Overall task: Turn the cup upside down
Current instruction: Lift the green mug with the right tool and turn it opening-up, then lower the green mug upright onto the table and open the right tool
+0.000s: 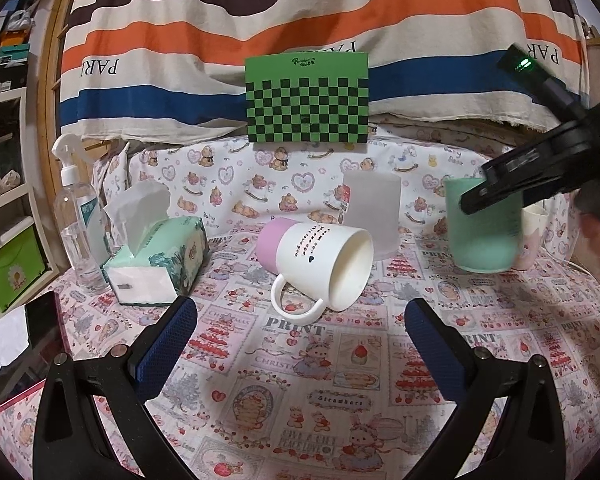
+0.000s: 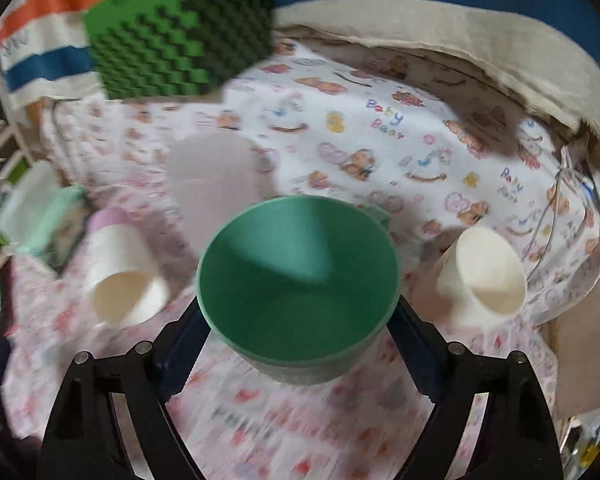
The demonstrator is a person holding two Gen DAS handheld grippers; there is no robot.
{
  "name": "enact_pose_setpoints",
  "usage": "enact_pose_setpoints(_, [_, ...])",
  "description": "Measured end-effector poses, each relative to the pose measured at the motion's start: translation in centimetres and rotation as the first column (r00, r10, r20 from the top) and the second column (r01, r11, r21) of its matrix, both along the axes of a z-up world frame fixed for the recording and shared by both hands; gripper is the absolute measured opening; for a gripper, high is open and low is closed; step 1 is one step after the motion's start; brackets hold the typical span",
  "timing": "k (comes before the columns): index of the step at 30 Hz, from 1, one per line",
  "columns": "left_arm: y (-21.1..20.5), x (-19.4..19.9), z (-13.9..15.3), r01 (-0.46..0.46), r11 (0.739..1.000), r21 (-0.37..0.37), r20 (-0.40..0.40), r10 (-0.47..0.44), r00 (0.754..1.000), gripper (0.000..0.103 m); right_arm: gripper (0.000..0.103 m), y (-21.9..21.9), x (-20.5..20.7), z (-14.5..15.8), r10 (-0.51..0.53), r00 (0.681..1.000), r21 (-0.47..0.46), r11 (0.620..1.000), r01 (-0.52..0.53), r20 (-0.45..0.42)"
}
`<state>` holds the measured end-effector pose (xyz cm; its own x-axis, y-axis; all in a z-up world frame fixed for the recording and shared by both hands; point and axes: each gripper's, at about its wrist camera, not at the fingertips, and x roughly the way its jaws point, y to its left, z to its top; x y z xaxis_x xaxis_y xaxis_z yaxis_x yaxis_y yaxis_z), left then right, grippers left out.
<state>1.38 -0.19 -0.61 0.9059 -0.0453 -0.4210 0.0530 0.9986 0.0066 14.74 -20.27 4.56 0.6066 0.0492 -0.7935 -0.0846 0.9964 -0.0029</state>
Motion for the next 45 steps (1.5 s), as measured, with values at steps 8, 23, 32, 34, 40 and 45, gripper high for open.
enact_pose_setpoints(8, [0.0, 0.0, 0.0, -0.006, 1.000, -0.004, 0.003, 0.006, 1.000, 0.103, 0.089, -0.8, -5.3, 1.1, 0.038, 0.999, 0.066, 0.997, -0.040, 0.034])
enact_pose_setpoints(23, [0.0, 0.0, 0.0, -0.007, 1.000, -0.001, 0.008, 0.007, 1.000, 0.103, 0.089, -0.7, -10.1, -4.6, 0.149, 0.917, 0.128, 0.969, -0.209, 0.369])
enact_pose_setpoints(32, [0.0, 0.1, -0.2, -0.009, 1.000, -0.004, -0.002, 0.009, 1.000, 0.103, 0.103, -2.0, -12.2, -3.4, 0.123, 0.867, 0.162, 0.960, -0.227, 0.483])
enact_pose_setpoints(34, [0.1, 0.1, -0.2, -0.011, 1.000, -0.005, -0.001, 0.011, 1.000, 0.103, 0.103, -2.9, -12.7, -2.7, 0.115, 0.860, 0.177, 0.957, -0.231, 0.497])
enact_pose_setpoints(40, [0.0, 0.0, -0.2, -0.006, 1.000, -0.002, 0.006, 0.006, 1.000, 0.103, 0.103, -5.9, -15.2, -1.8, 0.097, 0.815, 0.141, 0.967, -0.214, 0.572])
enact_pose_setpoints(45, [-0.1, -0.3, 0.0, 0.000, 1.000, 0.005, 0.016, 0.000, 1.000, 0.103, 0.103, -8.7, -16.7, -2.5, 0.090, 0.800, 0.116, 0.974, -0.195, 0.593])
